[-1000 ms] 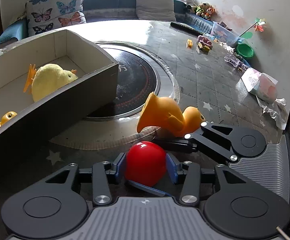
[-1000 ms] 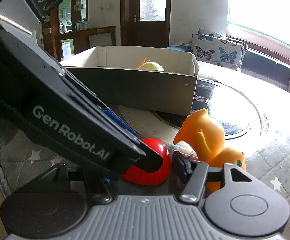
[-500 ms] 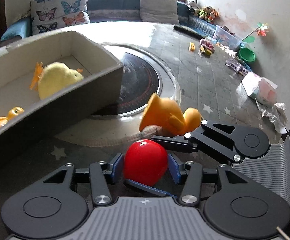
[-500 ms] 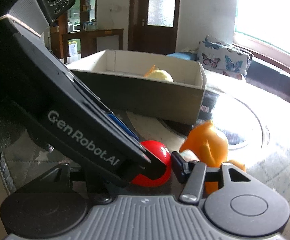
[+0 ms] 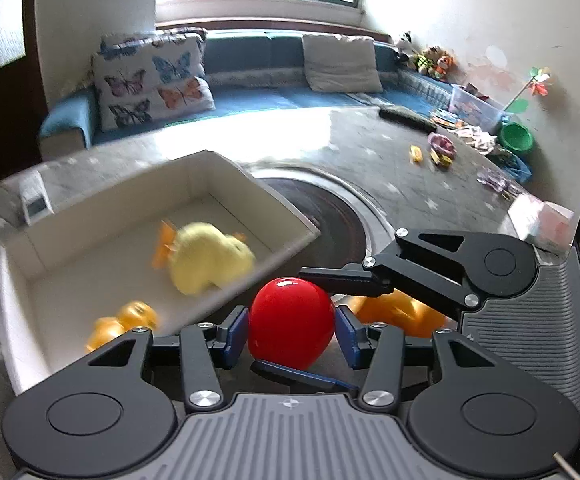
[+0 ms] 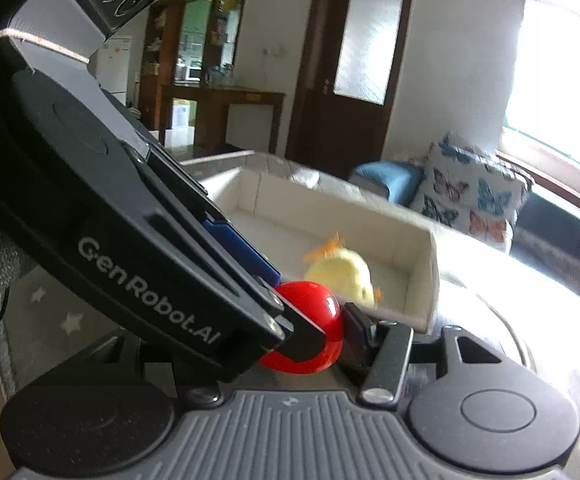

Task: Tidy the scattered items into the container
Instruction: 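Lower the red ball into the box and open the left tool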

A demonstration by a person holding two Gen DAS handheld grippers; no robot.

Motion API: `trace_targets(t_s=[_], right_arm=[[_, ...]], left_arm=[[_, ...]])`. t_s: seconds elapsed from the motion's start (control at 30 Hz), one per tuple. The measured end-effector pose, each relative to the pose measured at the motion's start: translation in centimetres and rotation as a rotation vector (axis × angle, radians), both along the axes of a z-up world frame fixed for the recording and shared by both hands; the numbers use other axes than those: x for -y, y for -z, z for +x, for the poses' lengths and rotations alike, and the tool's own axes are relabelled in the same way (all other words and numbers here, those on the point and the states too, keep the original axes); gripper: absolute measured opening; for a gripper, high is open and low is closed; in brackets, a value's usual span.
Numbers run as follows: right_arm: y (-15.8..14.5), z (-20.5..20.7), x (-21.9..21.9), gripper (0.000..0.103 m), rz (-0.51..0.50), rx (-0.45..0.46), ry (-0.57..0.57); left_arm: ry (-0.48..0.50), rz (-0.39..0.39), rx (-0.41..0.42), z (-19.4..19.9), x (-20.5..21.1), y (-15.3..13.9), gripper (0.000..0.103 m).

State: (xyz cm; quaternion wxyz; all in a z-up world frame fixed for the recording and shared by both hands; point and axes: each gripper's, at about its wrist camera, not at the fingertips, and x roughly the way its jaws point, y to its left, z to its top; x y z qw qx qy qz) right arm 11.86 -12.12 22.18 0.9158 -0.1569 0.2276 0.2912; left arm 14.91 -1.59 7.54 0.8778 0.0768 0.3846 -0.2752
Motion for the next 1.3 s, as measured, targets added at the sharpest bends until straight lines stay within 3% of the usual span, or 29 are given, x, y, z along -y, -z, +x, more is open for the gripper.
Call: trace_targets(t_s=[0.23, 0.6, 1.3], right_arm=[[-0.7, 3.8, -2.5, 0.057, 0.003, 0.008, -0.048], [0.8, 8.9, -4.3, 0.057, -0.001, -0.071, -0.099], [1.7, 10.1, -3.7, 0.057, -0.007, -0.140, -0.090]], left_arm=[[-0.031, 0.026, 0.007, 3.1, -2.0, -0.8, 0.050], [-0.056, 0.038, -0.077, 7.9, -3.8, 0.9, 0.050], [-0.125, 0.047, -0.119, 9.3, -5.1, 1.7, 0.049]])
